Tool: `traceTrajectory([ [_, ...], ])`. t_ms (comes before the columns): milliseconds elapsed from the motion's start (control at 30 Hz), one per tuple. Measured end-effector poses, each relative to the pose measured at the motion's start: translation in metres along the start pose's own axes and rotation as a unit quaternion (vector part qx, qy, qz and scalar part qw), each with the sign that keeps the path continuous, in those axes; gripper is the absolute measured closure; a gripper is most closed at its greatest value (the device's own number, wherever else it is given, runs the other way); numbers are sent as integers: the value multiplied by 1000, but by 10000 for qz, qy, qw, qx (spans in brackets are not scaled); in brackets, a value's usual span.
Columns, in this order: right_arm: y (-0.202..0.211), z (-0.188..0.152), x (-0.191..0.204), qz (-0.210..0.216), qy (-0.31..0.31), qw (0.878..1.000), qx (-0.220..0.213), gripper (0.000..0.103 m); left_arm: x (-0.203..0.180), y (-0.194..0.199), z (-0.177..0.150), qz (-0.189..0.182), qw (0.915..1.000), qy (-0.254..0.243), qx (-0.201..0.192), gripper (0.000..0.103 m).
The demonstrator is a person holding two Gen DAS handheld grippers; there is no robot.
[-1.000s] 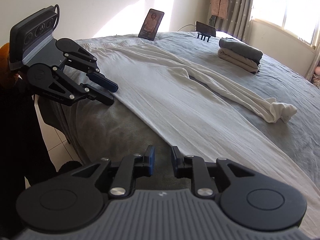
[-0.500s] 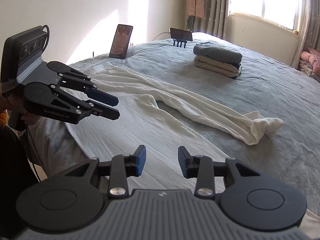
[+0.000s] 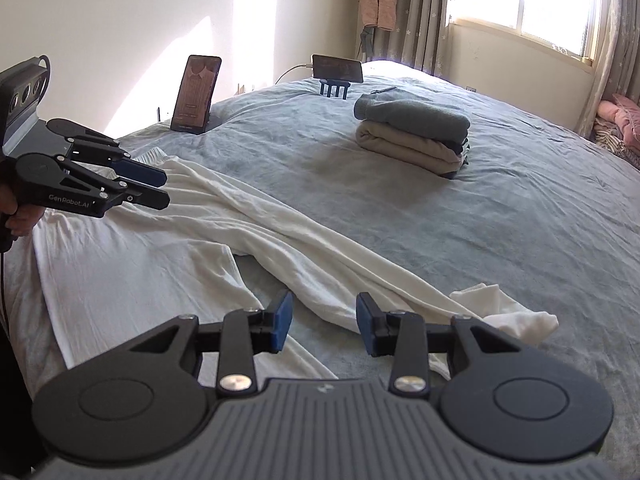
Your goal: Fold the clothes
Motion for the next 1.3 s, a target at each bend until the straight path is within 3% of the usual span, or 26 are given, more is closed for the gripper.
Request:
traceTrajectory([
  [233,-43,15,-8,121,220,9997,7,64,63,-8,-1,629,9978,144,149,69],
  [467,-80,20,-7,189,458,9987,106,64,127,-15,-9,836,9888,1213,228,68],
  [700,-106,20,-7,93,564,9983,108,64,155,-26,-11,987,9866,1275,239,68],
  [800,-111,23,-9,45,502,9987,28,74,162,-32,-8,1102,9872,1131,238,67],
  [933,-116,28,-7,20,522,9986,1,90,170,-40,-7,1007,9878,1153,281,67],
  [1033,-119,32,-7,-17,534,9986,9,98,171,-43,-6,941,9886,1147,264,67],
  [1100,-121,35,-9,-63,501,9987,-2,98,172,-44,-4,899,9889,1154,248,68],
  [1300,-126,47,-21,-247,262,9993,-92,103,169,-47,1,777,9909,1089,132,85],
])
Point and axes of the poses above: each gripper's, at about its wrist camera, not at the fingertips, and y roughly against the way its jaws point, x to its left, z to its top, the point moved 6 cm from there along -y, roughly the way its jaws point, and after that the axes turned 10 degrees about y, right-handed, at the moved point
